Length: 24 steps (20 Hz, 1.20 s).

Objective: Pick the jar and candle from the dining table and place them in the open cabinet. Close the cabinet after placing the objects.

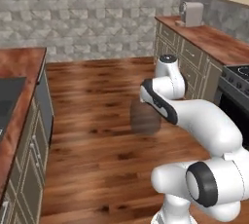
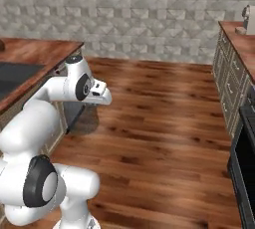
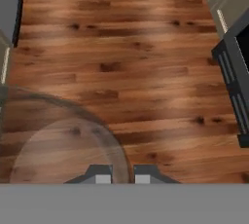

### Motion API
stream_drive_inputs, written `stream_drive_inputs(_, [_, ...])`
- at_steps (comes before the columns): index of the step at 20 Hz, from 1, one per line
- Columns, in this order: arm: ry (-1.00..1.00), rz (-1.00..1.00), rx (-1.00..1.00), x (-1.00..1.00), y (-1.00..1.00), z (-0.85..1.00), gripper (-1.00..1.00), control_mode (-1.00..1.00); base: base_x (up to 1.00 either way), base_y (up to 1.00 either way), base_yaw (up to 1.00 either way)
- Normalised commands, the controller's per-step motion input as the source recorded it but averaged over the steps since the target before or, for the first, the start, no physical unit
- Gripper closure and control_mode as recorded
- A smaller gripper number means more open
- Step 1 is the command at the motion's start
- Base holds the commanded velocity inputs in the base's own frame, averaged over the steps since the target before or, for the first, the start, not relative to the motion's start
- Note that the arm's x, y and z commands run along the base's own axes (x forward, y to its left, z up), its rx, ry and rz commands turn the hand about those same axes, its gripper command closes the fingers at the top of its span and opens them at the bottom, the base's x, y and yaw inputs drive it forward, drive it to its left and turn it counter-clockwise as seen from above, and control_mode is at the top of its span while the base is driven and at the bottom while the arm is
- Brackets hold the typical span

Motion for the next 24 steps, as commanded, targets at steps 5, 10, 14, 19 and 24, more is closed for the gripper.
stream_drive_inputs(5, [0.00, 0.00, 0.00, 0.00, 0.00, 0.00, 1.00, 1.00, 0.00, 0.32, -0.60])
stream_drive_inputs(10, [0.00, 0.00, 0.00, 0.00, 0.00, 0.00, 1.00, 1.00, 0.00, 0.31, -0.59])
stream_drive_inputs(14, [0.00, 0.00, 0.00, 0.00, 0.00, 0.00, 1.00, 1.00, 0.00, 0.30, -0.58])
stream_drive_inputs(19, [0.00, 0.00, 0.00, 0.00, 0.00, 0.00, 1.00, 1.00, 0.00, 0.31, -0.58])
stream_drive_inputs(24, [0.00, 0.00, 0.00, 0.00, 0.00, 0.00, 1.00, 1.00, 0.00, 0.30, -0.57])
